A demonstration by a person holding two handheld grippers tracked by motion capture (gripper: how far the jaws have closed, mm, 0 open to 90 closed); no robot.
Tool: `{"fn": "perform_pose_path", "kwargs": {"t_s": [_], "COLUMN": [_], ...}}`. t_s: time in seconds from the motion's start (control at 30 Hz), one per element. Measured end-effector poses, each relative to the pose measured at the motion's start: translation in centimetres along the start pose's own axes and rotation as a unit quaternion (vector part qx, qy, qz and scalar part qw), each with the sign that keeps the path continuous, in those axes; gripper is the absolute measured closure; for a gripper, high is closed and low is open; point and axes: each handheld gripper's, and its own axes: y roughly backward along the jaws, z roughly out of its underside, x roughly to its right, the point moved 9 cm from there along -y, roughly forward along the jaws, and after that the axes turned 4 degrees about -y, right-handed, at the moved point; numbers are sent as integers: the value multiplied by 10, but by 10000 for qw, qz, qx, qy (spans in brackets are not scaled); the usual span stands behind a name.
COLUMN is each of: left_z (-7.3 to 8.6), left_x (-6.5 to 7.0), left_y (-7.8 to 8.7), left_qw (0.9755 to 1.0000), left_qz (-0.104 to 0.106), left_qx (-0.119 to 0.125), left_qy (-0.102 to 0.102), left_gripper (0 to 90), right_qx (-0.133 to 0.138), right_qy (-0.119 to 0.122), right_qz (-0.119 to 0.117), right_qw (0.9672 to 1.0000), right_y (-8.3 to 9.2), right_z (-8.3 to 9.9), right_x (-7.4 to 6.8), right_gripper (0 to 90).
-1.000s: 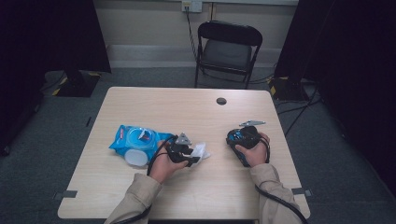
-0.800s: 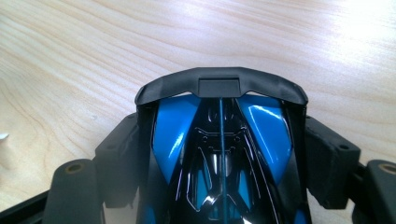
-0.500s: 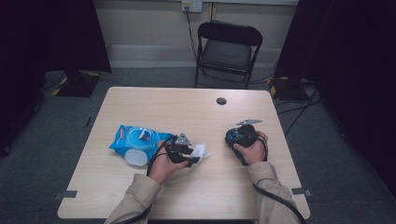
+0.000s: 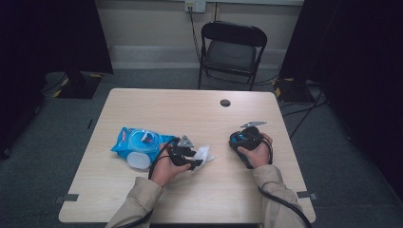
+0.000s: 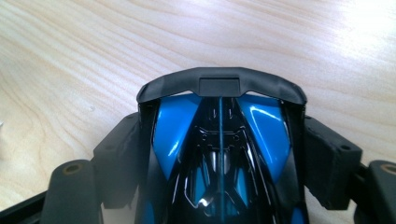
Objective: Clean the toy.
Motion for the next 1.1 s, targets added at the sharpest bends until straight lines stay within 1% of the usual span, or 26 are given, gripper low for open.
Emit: {"fn": "perform_pose_path", "kwargs": {"t_s": [0.13,0.23,0.3,0.37,0.43,0.53,0.57,0.6,0.63,0.73,0.83,0.9,1.03,1.1], "left_z": [0,0,0,0,0,-1,-2,-3,-3,-4,-4,-5,-8,-9], "left_x": [0,0,0,0,1,1,1,1,1,1,0,1,0,1], "left_y": [1,0,0,0,-1,-1,-1,-1,0,0,2,3,5,5], "left_qw": [10000,10000,10000,10000,10000,10000,10000,10000,10000,10000,10000,10000,10000,10000], "left_qz": [13,-4,-9,-13,-10,-30,-25,-21,-24,-44,-73,-72,-90,-62], "left_qx": [1,3,-1,5,10,17,9,27,37,25,6,29,19,37], "left_qy": [2,6,5,1,0,-28,-37,-7,-25,-24,-54,10,29,55], "left_gripper": [501,493,476,474,473,459,452,447,439,408,402,382,345,340], "right_qx": [-26,-79,-79,-106,-69,-104,-122,-94,-68,-99,-62,-53,-26,-13], "right_qy": [33,-20,36,103,115,138,180,175,140,100,96,135,96,131], "right_qz": [-31,-103,-109,-67,-96,-169,-126,-151,-201,-241,-242,-231,-252,-242], "right_qw": [10000,9999,9999,9999,9999,9997,9997,9997,9997,9996,9996,9996,9996,9996], "right_y": [1,2,4,4,5,6,6,7,8,9,12,14,19,21], "right_z": [0,-1,-1,-2,-3,-2,-2,-3,-3,-4,-6,-7,-9,-9], "right_x": [1,0,0,1,1,0,0,0,-1,-2,-1,-1,-3,-3], "right_gripper": [228,216,209,206,199,194,190,188,183,170,169,165,160,159]}}
